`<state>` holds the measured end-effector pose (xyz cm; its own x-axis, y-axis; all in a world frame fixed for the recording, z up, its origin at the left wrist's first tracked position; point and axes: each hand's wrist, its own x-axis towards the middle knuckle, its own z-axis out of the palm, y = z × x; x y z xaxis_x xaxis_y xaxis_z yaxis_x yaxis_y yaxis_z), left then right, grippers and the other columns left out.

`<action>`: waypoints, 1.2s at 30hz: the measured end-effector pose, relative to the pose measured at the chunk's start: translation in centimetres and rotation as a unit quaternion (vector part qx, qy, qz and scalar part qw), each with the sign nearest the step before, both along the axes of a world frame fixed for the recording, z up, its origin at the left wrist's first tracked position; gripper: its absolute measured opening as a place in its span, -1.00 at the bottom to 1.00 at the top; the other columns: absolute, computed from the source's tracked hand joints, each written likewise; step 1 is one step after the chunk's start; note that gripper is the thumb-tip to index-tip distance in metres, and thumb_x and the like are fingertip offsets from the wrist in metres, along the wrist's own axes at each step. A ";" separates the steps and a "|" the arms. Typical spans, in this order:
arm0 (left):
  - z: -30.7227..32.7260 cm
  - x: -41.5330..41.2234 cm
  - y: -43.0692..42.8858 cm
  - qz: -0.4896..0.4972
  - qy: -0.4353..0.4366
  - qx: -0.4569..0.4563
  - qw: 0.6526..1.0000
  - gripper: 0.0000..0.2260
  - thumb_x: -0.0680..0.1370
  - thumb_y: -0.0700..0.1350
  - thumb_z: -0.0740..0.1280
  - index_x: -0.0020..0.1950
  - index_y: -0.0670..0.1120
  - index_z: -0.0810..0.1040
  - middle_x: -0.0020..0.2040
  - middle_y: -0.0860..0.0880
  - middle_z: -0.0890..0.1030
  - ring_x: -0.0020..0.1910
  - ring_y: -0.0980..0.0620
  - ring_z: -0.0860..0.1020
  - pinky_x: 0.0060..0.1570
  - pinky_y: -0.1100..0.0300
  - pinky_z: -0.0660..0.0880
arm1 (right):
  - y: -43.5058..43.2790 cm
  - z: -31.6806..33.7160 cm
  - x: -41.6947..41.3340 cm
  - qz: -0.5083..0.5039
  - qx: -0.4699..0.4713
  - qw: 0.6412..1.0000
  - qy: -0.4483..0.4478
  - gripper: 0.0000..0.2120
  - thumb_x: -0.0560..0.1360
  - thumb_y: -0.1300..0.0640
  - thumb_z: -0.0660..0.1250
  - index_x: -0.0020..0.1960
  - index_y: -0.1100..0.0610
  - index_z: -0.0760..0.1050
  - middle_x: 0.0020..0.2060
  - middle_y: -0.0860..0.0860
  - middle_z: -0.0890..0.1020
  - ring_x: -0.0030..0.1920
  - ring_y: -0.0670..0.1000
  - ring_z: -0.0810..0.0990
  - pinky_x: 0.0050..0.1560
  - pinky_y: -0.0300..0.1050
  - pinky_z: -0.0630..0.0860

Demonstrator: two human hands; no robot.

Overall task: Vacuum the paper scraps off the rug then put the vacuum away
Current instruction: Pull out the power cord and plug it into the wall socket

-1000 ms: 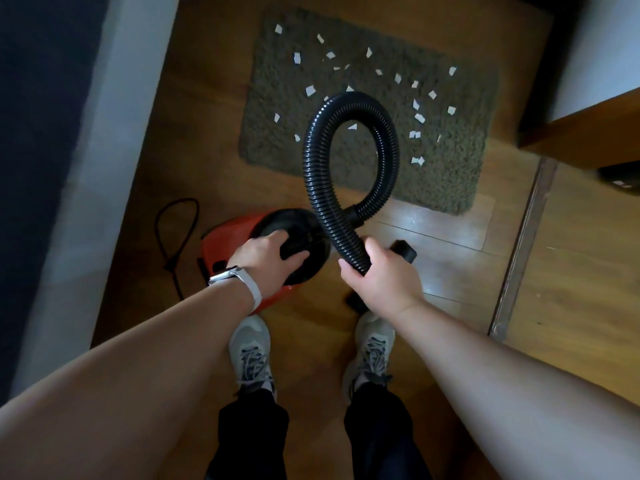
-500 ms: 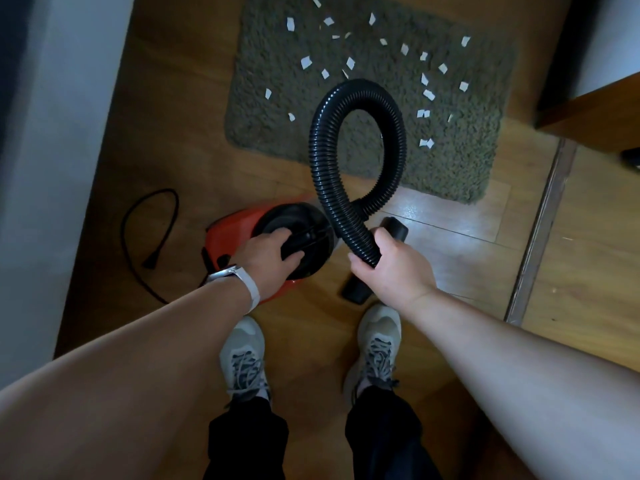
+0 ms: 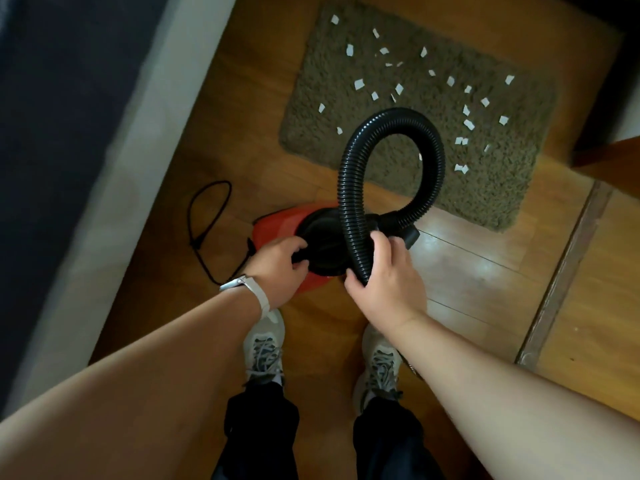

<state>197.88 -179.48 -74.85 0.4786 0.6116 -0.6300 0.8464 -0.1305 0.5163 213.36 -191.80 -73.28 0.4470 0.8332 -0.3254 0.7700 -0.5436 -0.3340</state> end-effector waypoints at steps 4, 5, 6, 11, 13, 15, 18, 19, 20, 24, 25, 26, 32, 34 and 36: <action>2.1 -3.8 -1.0 0.083 0.020 0.007 0.996 -0.69 0.57 -0.07 0.32 0.32 -0.04 0.51 0.24 0.00 0.55 0.20 0.02 0.52 0.11 0.18 0.45 | 1.2 0.8 -0.9 0.150 0.091 0.981 -0.082 -0.39 0.37 0.03 0.48 0.35 0.19 0.41 0.22 0.20 0.44 0.22 0.23 0.47 0.24 0.19 0.48; 2.6 -4.8 -1.4 0.101 0.027 0.013 0.994 -0.69 0.57 -0.07 0.32 0.32 -0.04 0.51 0.24 0.01 0.55 0.20 0.03 0.52 0.09 0.21 0.43 | 1.6 1.0 -1.1 0.194 0.100 0.972 -0.089 -0.45 0.38 0.06 0.48 0.31 0.19 0.46 0.22 0.20 0.44 0.24 0.23 0.46 0.30 0.21 0.45; 3.0 -5.7 -1.7 0.117 0.036 0.016 0.992 -0.70 0.57 -0.06 0.32 0.31 -0.03 0.51 0.23 0.01 0.55 0.18 0.04 0.52 0.08 0.22 0.42 | 2.0 1.2 -1.3 0.237 0.104 0.962 -0.091 -0.52 0.39 0.09 0.47 0.27 0.19 0.50 0.22 0.19 0.45 0.26 0.22 0.46 0.35 0.21 0.41; 2.3 -9.0 -2.9 0.206 0.064 -0.032 0.976 -0.78 0.58 -0.13 0.29 0.22 0.03 0.50 0.03 0.08 0.54 0.02 0.06 0.53 -0.02 0.16 0.44 | 4.0 0.9 -2.9 0.389 0.046 0.916 -0.090 -0.60 0.44 0.24 0.40 0.27 0.19 0.52 0.23 0.19 0.55 0.24 0.20 0.52 0.30 0.10 0.46; 0.9 -9.6 -2.9 0.222 0.064 -0.037 0.972 -0.77 0.59 -0.14 0.29 0.22 0.05 0.50 0.03 0.06 0.55 0.01 0.03 0.55 -0.01 0.12 0.49 | 5.0 0.2 -3.9 0.410 0.003 0.908 -0.088 -0.55 0.51 0.25 0.27 0.39 0.21 0.41 0.29 0.19 0.51 0.27 0.20 0.47 0.33 0.08 0.40; -0.6 -9.9 -2.7 0.230 0.054 -0.030 0.971 -0.81 0.59 -0.12 0.29 0.19 0.06 0.51 0.02 0.06 0.56 -0.01 0.04 0.54 0.01 0.10 0.50 | 6.0 -0.5 -4.9 0.417 -0.030 0.905 -0.080 -0.50 0.53 0.24 0.21 0.47 0.22 0.31 0.33 0.17 0.46 0.31 0.19 0.43 0.38 0.05 0.31; -2.8 -10.5 -2.2 0.237 0.020 -0.006 0.971 -0.84 0.59 -0.12 0.31 0.16 0.01 0.54 -0.02 0.09 0.54 -0.02 0.07 0.52 -0.02 0.16 0.43 | 7.4 -2.3 -6.2 0.428 -0.055 0.897 -0.093 -0.50 0.50 0.26 0.26 0.43 0.22 0.32 0.23 0.15 0.49 0.23 0.17 0.45 0.32 0.00 0.33; -3.5 -10.8 -2.0 0.237 0.012 -0.001 0.971 -0.83 0.59 -0.14 0.31 0.17 -0.02 0.55 -0.02 0.08 0.53 -0.01 0.07 0.52 -0.02 0.17 0.42 | 7.7 -3.0 -6.6 0.433 -0.065 0.893 -0.102 -0.54 0.50 0.27 0.25 0.40 0.21 0.35 0.19 0.14 0.51 0.19 0.17 0.46 0.27 -0.01 0.34; -4.1 -11.1 -1.8 0.235 0.011 0.001 0.972 -0.83 0.59 -0.15 0.31 0.17 -0.04 0.55 -0.01 0.07 0.54 0.00 0.06 0.52 -0.01 0.17 0.42 | 8.0 -3.6 -6.8 0.434 -0.080 0.891 -0.111 -0.59 0.51 0.27 0.24 0.36 0.20 0.37 0.17 0.14 0.51 0.17 0.17 0.47 0.22 -0.02 0.35; -6.2 -12.7 -1.3 0.222 0.010 0.004 0.975 -0.84 0.58 -0.15 0.31 0.16 -0.08 0.56 0.04 -0.01 0.57 0.02 0.02 0.53 0.02 0.15 0.45 | 9.7 -5.3 -7.5 0.417 -0.166 0.880 -0.153 -0.64 0.56 0.21 0.25 0.34 0.16 0.35 0.19 0.14 0.49 0.17 0.16 0.48 0.03 -0.06 0.31; -6.5 -13.2 -1.1 0.218 0.009 0.006 0.976 -0.85 0.58 -0.14 0.31 0.14 -0.08 0.57 0.04 -0.02 0.59 0.02 0.01 0.54 0.02 0.13 0.47 | 10.0 -5.6 -7.3 0.406 -0.176 0.884 -0.153 -0.67 0.58 0.19 0.24 0.34 0.17 0.35 0.18 0.15 0.50 0.15 0.17 0.50 -0.01 -0.04 0.32; -6.7 -13.5 -0.9 0.215 0.010 0.006 0.977 -0.86 0.58 -0.13 0.31 0.12 -0.08 0.58 0.02 -0.03 0.60 0.00 0.00 0.55 0.01 0.12 0.49 | 10.2 -5.6 -6.8 0.394 -0.184 0.888 -0.148 -0.69 0.59 0.16 0.24 0.32 0.17 0.36 0.17 0.15 0.51 0.13 0.18 0.52 -0.05 -0.02 0.35; -8.8 -15.0 0.9 0.207 0.026 -0.011 0.978 -0.84 0.59 -0.11 0.30 0.15 -0.07 0.55 0.04 -0.05 0.58 0.01 -0.03 0.55 -0.01 0.10 0.47 | 10.1 -5.3 -2.8 0.414 -0.182 0.888 -0.085 -0.64 0.54 -0.12 0.30 0.21 0.08 0.39 -0.02 0.03 0.49 -0.01 0.13 0.54 -0.24 -0.06 0.38; -9.9 -15.1 1.6 0.189 0.031 -0.006 0.981 -0.80 0.58 -0.09 0.31 0.20 -0.04 0.54 0.11 -0.06 0.57 0.05 -0.03 0.54 0.02 0.08 0.48 | 10.6 -5.7 -2.9 0.408 -0.203 0.888 -0.061 -0.71 0.54 -0.16 0.27 0.11 0.02 0.39 -0.10 -0.05 0.48 -0.07 0.07 0.54 -0.24 -0.06 0.42; -11.0 -15.1 2.1 0.165 0.037 0.009 0.986 -0.77 0.59 -0.06 0.30 0.23 -0.04 0.53 0.16 -0.07 0.54 0.07 -0.05 0.53 0.03 0.06 0.49 | 11.1 -6.4 -3.1 0.375 -0.230 0.898 -0.017 -0.78 0.53 -0.15 0.28 -0.02 -0.01 0.38 -0.17 -0.09 0.50 -0.16 0.02 0.53 -0.26 -0.06 0.47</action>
<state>182.80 -177.37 -85.84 0.2043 0.7370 -0.6442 0.8797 0.1504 0.4510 210.26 -180.69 -79.71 -0.1677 0.6844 -0.7096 0.9826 0.0578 -0.1764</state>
